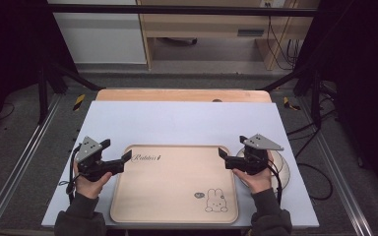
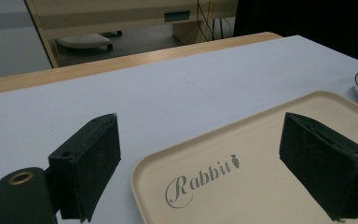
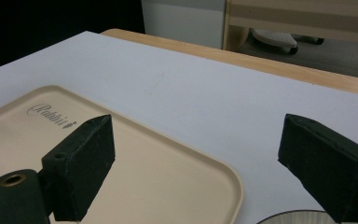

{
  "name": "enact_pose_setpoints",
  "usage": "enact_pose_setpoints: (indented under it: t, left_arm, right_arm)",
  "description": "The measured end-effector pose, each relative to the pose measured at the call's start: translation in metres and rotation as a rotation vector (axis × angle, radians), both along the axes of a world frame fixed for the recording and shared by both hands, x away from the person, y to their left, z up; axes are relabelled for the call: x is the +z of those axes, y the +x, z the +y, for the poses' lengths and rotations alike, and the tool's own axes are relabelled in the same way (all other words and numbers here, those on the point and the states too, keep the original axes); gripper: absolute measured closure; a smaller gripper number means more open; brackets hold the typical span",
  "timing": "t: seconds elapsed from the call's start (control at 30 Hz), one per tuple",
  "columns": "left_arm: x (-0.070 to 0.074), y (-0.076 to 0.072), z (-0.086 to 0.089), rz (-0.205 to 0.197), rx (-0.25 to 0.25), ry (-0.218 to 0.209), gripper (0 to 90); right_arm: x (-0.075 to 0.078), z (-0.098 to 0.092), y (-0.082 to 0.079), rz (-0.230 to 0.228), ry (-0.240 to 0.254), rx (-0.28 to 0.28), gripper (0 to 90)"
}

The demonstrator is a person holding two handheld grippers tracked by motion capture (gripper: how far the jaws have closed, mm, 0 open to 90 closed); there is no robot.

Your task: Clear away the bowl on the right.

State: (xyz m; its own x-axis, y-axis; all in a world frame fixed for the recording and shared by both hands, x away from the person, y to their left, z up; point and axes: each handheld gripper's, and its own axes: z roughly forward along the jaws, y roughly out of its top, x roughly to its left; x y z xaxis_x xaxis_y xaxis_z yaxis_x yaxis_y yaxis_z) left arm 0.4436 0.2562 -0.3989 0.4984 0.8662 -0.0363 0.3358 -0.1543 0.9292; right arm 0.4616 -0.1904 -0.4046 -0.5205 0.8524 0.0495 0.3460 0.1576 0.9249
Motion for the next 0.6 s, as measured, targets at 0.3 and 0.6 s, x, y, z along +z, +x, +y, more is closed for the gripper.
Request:
enact_pose_setpoints:
  t: [0.3, 0.6]
  left_arm:
    - [-0.0014, -0.0005, -0.0012, 0.004, -0.006, 0.002, 12.3]
    - [-0.0021, -0.0011, -0.0025, 0.003, -0.008, 0.009, 12.3]
  right_arm:
    - [0.0031, -0.0047, -0.0037, -0.003, -0.002, -0.017, 11.3]
    - [0.0085, -0.0106, -0.0057, -0.005, -0.005, -0.036, 12.0]
